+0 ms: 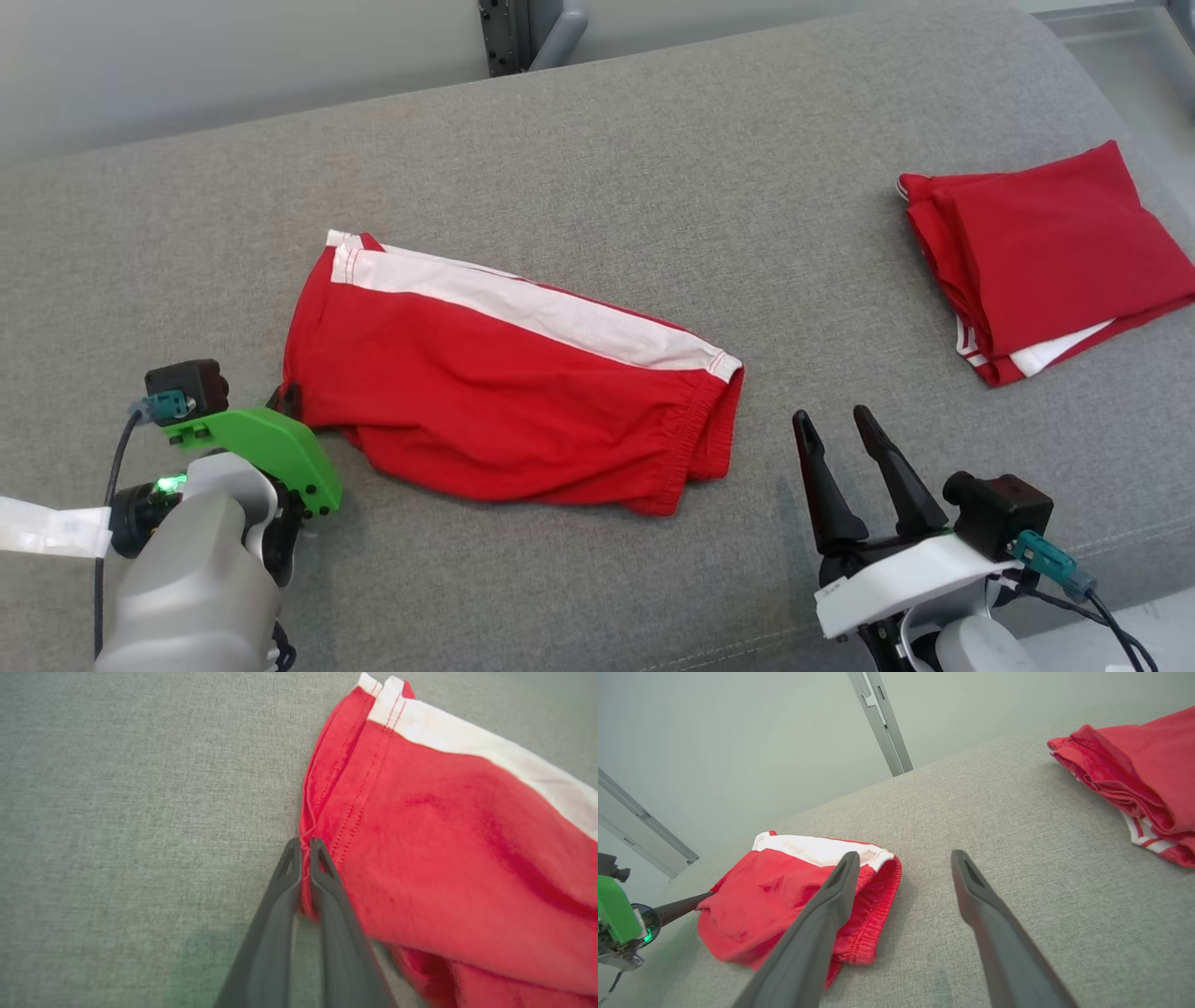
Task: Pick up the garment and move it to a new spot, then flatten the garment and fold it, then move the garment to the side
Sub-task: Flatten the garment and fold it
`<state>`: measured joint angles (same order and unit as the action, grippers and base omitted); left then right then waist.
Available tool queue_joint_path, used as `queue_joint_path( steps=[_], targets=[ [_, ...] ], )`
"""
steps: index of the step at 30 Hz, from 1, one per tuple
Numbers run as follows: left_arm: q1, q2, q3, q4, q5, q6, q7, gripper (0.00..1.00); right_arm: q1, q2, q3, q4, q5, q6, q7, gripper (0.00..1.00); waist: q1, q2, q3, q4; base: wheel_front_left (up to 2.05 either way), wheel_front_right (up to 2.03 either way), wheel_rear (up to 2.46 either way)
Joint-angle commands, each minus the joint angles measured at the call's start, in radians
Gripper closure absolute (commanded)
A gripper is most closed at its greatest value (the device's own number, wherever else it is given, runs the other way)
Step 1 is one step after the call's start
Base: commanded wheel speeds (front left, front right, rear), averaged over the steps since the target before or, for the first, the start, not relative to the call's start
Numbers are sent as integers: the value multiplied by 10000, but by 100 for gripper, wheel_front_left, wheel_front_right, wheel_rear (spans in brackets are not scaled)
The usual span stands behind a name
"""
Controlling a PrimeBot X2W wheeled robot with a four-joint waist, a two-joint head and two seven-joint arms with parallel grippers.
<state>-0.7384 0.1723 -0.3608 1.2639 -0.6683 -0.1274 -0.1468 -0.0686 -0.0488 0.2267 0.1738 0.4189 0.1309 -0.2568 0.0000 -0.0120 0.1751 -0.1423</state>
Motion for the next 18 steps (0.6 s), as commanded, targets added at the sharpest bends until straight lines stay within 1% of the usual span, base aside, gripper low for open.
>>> queue_joint_path(
  steps=[1, 4, 8, 13, 18],
  targets=[
    [219, -10, -24, -45, -58, -31, -196, 100, 142, -17, -37, -33, -37, -6, -14, 0, 0, 120, -215, 160, 0, 0, 0],
    [383, -36, -25, -118, -146, -33, -420, 100, 236, -19, -105, -26, -48, -6, -18, 0, 0, 120, -353, 261, 0, 0, 0],
    [881, -112, 144, -494, -571, -39, -805, 100, 383, -19, -278, -4, -51, -6, -23, 0, 0, 120, -633, 493, 0, 0, 0],
    [1730, -140, 291, -1233, -1004, -42, -1095, 100, 595, -17, -502, 31, -23, -6, 87, 0, 0, 120, -949, 854, 0, 0, 0],
    [2626, -219, 709, -2076, -1262, -42, -1194, 100, 719, -20, -795, 62, -76, -6, 360, 0, 0, 120, -1204, 1189, 0, 0, 0]
  ],
)
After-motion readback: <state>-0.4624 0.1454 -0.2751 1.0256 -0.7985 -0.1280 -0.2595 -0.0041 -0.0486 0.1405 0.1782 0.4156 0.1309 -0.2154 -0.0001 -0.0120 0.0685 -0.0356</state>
